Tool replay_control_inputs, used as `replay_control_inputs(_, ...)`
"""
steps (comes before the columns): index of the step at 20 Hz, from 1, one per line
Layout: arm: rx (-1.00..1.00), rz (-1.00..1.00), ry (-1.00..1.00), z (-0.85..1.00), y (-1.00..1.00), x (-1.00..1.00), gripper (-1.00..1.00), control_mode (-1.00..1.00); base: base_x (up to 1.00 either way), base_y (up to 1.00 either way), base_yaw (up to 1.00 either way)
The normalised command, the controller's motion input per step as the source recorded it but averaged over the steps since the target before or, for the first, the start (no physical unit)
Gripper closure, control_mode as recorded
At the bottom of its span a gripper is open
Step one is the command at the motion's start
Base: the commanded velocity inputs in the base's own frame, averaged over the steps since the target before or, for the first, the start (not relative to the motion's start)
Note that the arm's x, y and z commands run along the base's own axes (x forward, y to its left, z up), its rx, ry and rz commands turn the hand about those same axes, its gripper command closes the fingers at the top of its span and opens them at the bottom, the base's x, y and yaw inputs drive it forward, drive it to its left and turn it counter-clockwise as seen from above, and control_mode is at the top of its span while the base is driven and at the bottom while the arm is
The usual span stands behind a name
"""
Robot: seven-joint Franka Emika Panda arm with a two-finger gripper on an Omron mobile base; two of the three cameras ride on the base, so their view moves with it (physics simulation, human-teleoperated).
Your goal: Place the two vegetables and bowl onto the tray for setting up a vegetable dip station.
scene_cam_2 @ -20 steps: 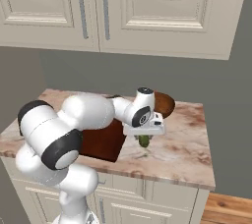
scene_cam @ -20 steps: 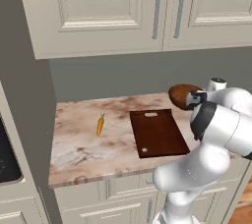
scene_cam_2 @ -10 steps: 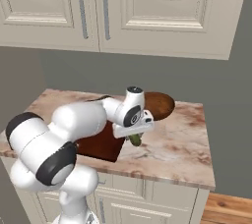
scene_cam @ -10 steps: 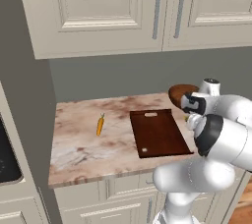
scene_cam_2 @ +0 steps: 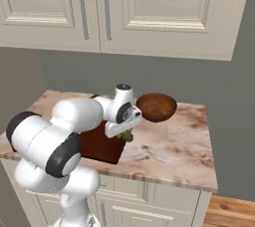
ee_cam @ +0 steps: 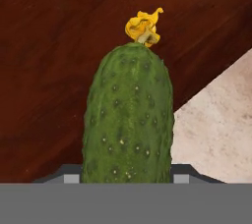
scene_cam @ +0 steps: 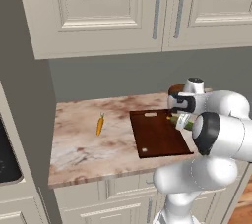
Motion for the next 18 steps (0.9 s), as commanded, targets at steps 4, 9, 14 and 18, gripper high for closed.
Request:
replay_control_inputs(4,0.00,0.13,0.07,0.03,0.49,0.53,1.00,-1.00,0.00,0.00,0.00)
replay_control_inputs(9,0.00,0.12,0.04,0.00,0.49,0.47,1.00,-1.00,0.00,0.00,0.00)
replay_control_inputs(14,-0.03,0.11,0.09,0.00,0.55,0.35,1.00,-1.00,0.00,0.00,0.00)
replay_control_inputs(18,-0.03,0.08,0.05,0.00,0.37,0.58,1.00,-1.00,0.00,0.00,0.00)
